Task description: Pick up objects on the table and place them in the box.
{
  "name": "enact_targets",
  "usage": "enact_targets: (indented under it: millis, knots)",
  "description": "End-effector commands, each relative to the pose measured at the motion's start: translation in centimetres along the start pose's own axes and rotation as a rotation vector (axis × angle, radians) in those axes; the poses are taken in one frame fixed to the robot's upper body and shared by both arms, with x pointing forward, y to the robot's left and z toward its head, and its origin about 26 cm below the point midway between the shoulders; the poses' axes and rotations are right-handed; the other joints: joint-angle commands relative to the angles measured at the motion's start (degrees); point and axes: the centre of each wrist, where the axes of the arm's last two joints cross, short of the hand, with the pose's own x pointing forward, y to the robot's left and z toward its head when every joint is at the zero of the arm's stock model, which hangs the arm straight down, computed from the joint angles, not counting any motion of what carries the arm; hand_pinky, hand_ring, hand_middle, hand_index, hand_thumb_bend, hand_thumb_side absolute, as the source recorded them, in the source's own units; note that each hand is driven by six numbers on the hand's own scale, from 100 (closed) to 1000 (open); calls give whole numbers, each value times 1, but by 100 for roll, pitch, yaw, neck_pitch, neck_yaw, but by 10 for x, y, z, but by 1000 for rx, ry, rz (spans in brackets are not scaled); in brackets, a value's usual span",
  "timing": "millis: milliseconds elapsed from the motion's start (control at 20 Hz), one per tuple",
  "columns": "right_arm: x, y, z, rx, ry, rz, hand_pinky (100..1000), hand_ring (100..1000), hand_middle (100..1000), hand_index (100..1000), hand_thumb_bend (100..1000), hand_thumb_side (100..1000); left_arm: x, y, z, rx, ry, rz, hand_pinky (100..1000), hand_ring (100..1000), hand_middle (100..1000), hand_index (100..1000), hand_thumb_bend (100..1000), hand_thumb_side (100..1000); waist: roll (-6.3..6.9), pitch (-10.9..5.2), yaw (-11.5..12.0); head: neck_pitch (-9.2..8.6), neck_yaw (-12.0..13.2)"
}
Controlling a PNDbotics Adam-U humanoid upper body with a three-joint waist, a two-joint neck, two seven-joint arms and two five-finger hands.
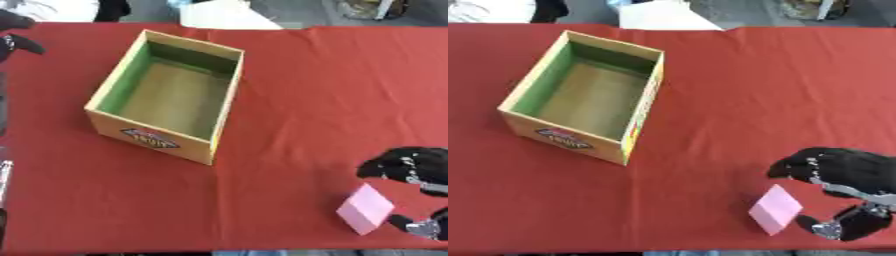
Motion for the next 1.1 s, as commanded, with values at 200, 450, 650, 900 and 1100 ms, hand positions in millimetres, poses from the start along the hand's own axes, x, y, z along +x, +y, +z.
enact_targets:
  millis: [200, 450, 650, 900, 1100]
  knots:
    - [2, -16, 3, 61, -43, 18, 912, 883, 889, 973, 208, 325, 5, 0, -5, -15, -25, -8, 527, 673, 583, 759, 100, 745, -6, -86, 31, 38, -28]
    - [2, -22, -2, 67, -62, 20, 909, 882, 888, 969, 207, 331, 5, 0, -5, -15, -23, -5, 527, 673, 584, 759, 100, 747, -19, -77, 51, 36, -47]
    - [2, -27, -7, 50, -58, 43, 893, 872, 866, 945, 224, 351, 5, -1, -4, -15, -21, -3, 526, 673, 583, 759, 100, 748, -19, -68, 74, 27, -58]
    - [3, -26, -12, 17, -48, 51, 848, 791, 716, 852, 166, 384, 5, -1, -4, -14, -21, -3, 527, 673, 584, 759, 100, 747, -19, -60, 86, 33, -69]
    - [3, -22, -14, 10, -52, 27, 816, 730, 651, 809, 109, 402, 5, -1, -4, -16, -19, -3, 527, 674, 584, 760, 100, 748, -19, -59, 87, 49, -76]
